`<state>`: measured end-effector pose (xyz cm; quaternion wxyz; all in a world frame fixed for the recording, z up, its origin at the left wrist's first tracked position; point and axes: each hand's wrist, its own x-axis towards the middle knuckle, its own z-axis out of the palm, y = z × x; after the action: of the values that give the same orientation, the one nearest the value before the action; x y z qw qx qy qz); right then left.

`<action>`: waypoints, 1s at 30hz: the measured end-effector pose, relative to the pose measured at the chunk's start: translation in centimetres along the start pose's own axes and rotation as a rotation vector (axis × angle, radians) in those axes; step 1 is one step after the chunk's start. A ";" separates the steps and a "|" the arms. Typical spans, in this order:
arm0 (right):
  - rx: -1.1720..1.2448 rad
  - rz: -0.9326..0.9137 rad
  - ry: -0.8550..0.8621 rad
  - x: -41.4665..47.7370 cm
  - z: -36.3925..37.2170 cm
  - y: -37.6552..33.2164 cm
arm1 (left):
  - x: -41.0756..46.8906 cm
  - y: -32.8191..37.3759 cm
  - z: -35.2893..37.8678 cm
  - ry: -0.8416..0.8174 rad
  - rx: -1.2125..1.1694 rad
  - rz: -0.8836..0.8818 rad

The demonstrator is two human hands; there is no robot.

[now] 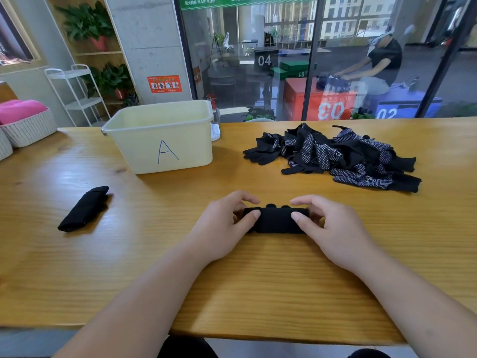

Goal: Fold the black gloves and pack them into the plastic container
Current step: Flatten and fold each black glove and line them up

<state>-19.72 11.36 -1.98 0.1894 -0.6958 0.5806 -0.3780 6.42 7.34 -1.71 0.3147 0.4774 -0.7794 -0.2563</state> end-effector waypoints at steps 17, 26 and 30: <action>-0.120 -0.025 0.116 1.1 1.1 0.5 | -0.5 1.4 1.3 0.011 0.386 0.231; -0.563 -0.194 -0.392 0.0 1.5 -0.6 | -0.5 0.2 2.4 -0.229 0.617 0.187; -0.525 -0.157 -0.449 0.7 1.0 -0.8 | 0.3 0.1 2.3 -0.294 0.626 0.156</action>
<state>-18.41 10.69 -1.87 0.0972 -0.8291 0.5465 -0.0667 4.62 7.33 -3.11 0.0563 0.4479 -0.8911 -0.0462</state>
